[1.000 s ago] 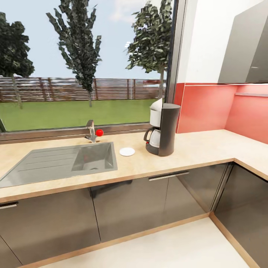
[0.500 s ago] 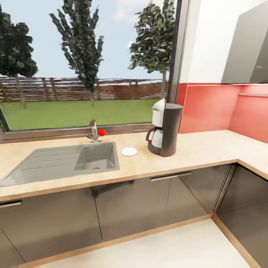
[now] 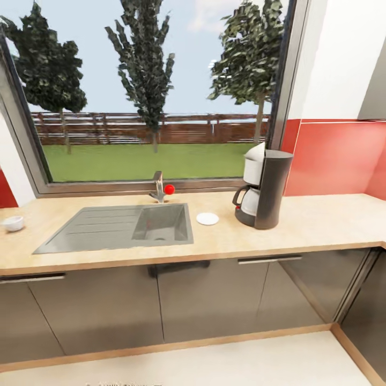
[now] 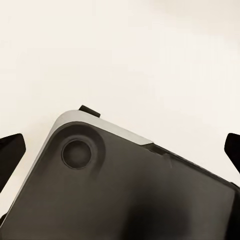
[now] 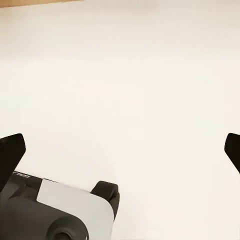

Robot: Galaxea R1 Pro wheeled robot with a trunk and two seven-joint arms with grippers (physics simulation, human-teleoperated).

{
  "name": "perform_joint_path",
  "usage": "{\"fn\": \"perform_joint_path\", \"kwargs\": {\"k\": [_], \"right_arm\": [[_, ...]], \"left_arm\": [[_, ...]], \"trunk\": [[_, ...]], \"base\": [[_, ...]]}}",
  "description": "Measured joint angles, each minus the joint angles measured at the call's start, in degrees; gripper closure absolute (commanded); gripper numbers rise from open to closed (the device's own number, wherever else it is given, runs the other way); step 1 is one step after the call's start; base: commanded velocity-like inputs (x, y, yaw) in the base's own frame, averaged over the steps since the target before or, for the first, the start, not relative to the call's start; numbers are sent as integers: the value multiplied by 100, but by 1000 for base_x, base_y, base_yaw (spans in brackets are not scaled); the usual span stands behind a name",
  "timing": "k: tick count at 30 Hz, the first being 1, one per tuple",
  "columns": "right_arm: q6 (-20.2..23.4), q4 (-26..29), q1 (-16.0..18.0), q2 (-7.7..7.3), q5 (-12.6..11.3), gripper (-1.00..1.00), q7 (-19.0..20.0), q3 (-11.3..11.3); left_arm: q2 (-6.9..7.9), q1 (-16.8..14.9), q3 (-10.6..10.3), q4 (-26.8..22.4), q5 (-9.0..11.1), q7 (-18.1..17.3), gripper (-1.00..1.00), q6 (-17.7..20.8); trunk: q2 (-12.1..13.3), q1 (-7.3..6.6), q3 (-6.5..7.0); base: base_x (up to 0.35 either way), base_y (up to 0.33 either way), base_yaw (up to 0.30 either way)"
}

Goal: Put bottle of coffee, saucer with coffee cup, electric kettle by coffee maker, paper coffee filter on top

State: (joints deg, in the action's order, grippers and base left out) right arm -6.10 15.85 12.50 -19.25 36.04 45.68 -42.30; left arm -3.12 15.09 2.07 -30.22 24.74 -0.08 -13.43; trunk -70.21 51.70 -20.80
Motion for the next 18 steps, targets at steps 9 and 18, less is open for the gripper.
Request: {"fn": "perform_joint_path", "kwargs": {"k": [9, 18], "right_arm": [[0, 0, 0, 15, 7, -100, 1, 0], [0, 0, 0, 19, 9, -100, -4, 6]], "left_arm": [[0, 0, -1, 0, 0, 0, -100, 0], [-2, 0, 0, 0, 0, 4, -100, 0]], "trunk": [[0, 0, 0], [0, 0, 0]], "base": [[0, 0, 271], [0, 0, 271]]}}
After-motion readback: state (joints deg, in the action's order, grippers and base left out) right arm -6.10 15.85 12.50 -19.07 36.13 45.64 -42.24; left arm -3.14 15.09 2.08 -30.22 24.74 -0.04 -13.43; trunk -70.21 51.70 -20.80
